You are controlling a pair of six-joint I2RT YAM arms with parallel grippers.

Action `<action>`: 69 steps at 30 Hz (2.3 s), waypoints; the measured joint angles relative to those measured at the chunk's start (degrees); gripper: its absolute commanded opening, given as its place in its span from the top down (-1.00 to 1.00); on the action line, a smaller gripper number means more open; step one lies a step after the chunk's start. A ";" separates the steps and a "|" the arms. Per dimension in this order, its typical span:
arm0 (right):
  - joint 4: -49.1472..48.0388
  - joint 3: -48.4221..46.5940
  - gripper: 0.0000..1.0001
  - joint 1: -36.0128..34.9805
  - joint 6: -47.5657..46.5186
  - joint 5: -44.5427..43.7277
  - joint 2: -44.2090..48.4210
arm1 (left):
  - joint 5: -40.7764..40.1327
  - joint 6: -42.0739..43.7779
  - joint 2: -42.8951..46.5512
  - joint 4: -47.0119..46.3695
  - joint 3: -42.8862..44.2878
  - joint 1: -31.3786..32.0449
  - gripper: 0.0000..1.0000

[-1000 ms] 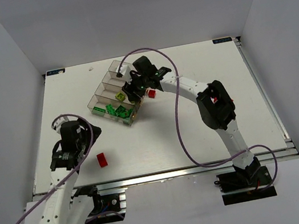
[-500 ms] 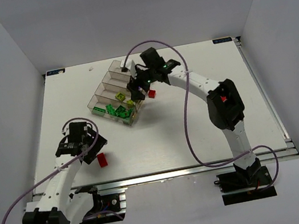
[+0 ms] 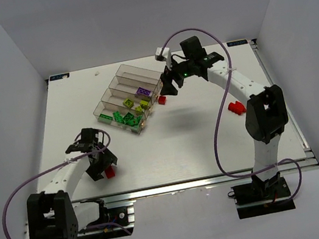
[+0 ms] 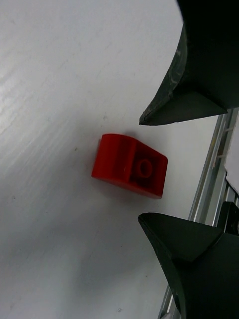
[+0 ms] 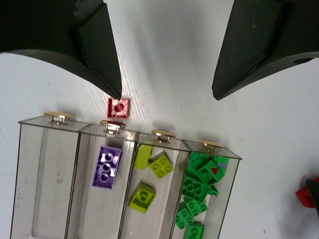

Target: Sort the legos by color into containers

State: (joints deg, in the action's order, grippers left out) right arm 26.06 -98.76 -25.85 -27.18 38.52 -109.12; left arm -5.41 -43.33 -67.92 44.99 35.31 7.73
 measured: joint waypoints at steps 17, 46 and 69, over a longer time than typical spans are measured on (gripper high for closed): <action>-0.52 1.44 -0.10 6.27 3.17 2.82 3.26 | 1.77 4.15 -5.51 -2.47 4.72 0.00 0.73; -7.37 24.50 1.00 22.53 8.35 4.92 22.91 | 27.23 -11.13 -58.71 -48.46 64.17 8.57 0.77; -5.29 25.64 -0.35 25.90 5.05 -4.90 23.26 | 16.28 -9.60 -70.10 -33.99 81.07 9.38 -0.44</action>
State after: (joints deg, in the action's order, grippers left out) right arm 20.78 -73.12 0.05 -22.13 33.63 -85.86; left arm 10.87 -52.93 -138.02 11.00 116.38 17.10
